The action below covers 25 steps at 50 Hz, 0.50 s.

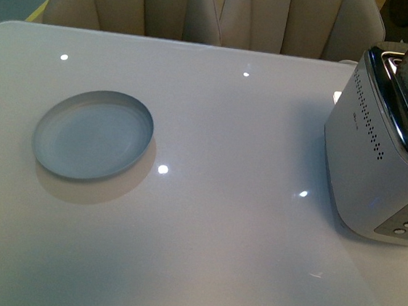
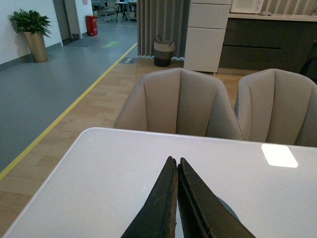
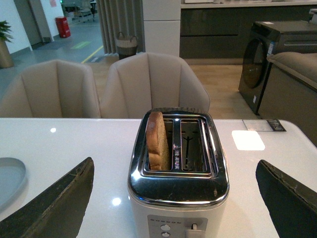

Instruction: Left arm holds plate, right arm toasts bread

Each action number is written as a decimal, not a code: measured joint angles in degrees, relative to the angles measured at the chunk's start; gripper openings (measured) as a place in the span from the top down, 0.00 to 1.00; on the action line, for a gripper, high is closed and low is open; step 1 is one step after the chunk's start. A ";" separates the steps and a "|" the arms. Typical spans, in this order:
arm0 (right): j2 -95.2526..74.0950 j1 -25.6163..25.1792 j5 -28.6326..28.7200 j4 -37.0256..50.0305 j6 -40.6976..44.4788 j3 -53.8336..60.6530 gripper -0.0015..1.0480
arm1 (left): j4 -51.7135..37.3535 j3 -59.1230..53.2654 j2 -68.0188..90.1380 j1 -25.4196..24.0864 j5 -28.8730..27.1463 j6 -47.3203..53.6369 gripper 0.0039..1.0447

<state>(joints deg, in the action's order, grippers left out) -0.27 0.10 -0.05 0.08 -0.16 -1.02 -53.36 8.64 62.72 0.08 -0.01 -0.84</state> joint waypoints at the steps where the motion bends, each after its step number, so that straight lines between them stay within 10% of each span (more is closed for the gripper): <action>1: 0.00 0.00 0.00 0.00 0.00 0.00 0.09 | 0.39 -0.42 -0.81 0.00 0.00 0.00 0.97; 25: 0.00 0.00 -0.02 0.00 0.00 0.00 0.09 | 12.00 -7.43 -19.56 0.00 0.00 0.07 0.97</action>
<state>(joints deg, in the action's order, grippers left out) -0.27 0.10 -0.08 0.08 -0.16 -1.02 -41.36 1.21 43.16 0.08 -0.01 -0.78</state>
